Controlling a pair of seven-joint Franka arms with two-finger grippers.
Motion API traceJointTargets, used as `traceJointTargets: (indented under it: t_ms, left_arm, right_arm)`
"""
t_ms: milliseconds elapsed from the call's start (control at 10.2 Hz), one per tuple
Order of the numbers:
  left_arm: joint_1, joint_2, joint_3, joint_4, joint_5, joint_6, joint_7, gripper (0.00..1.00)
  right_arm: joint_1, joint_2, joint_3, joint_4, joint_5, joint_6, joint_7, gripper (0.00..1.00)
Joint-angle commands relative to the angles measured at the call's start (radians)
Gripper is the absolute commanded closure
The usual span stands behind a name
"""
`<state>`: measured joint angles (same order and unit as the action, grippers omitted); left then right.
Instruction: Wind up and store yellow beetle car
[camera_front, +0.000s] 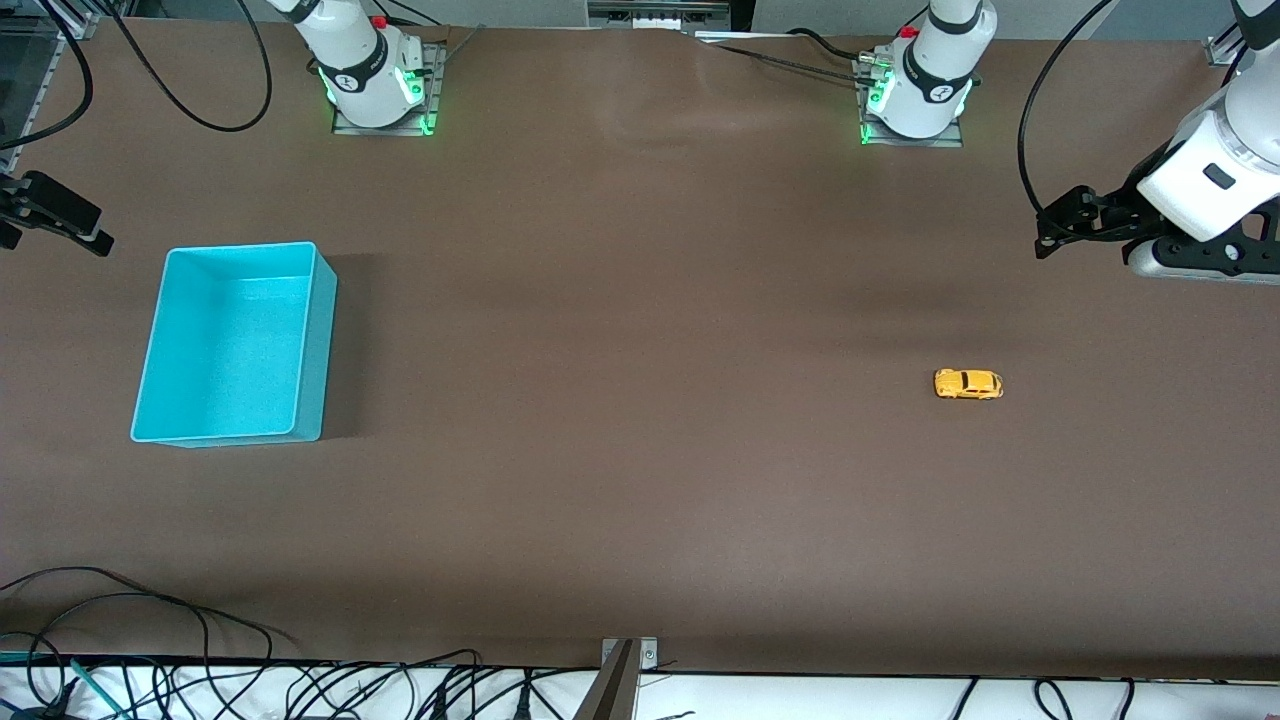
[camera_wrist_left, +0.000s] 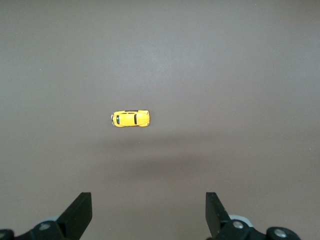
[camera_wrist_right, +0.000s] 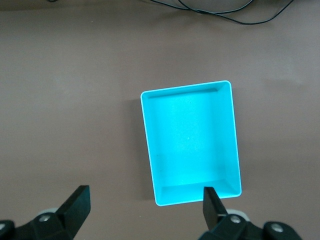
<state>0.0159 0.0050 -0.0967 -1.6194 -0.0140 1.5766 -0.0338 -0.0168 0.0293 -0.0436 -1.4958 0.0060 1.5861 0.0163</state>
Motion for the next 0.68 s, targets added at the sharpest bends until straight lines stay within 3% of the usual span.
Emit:
traceJointTargets:
  t_ms: [0, 587]
  left_arm:
    - [0.006, 0.009, -0.003, 0.030, -0.018, -0.026, 0.002, 0.00]
    - [0.006, 0.007, -0.005, 0.032, -0.017, -0.026, 0.000, 0.00]
  right_arm:
    - [-0.012, -0.006, 0.008, -0.001, 0.000, -0.011, -0.012, 0.00]
    - [-0.014, -0.006, -0.001, -0.001, 0.000, -0.012, -0.018, 0.00]
